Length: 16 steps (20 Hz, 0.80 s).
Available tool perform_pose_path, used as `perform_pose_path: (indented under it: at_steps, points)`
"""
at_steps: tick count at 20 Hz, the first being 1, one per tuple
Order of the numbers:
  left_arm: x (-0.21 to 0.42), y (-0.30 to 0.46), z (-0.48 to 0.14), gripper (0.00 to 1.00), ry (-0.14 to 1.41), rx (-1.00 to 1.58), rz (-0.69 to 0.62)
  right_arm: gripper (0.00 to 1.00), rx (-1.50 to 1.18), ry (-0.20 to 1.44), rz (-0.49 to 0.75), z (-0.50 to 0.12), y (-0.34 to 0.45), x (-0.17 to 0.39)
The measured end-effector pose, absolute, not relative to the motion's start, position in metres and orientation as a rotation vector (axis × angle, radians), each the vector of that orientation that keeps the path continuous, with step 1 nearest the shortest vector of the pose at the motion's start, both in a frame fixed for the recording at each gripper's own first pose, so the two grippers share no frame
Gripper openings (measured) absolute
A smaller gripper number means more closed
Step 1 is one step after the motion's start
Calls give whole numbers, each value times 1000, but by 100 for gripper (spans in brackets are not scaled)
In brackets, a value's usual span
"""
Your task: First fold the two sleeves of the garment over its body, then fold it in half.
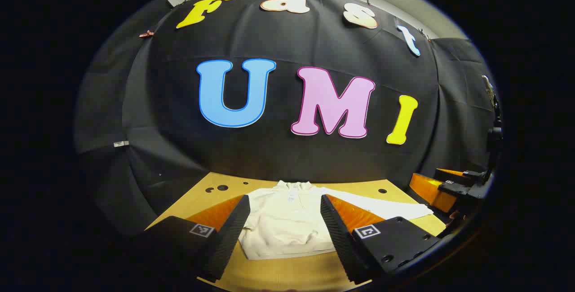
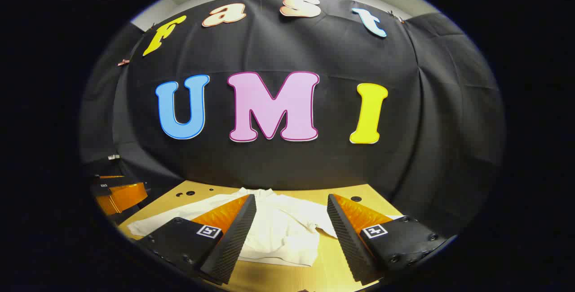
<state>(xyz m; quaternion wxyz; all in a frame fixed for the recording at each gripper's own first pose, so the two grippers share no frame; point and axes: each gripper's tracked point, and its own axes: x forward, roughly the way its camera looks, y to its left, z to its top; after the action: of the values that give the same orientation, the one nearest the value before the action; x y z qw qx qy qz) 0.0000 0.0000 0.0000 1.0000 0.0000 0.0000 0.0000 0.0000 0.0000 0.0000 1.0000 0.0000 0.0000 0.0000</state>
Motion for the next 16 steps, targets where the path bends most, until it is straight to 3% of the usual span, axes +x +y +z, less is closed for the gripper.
perform_pose_path:
  at_steps: [16]
  points:
    - [10,2,-8,97,16,-3,30,97,-26,21,50,-17,3,23]
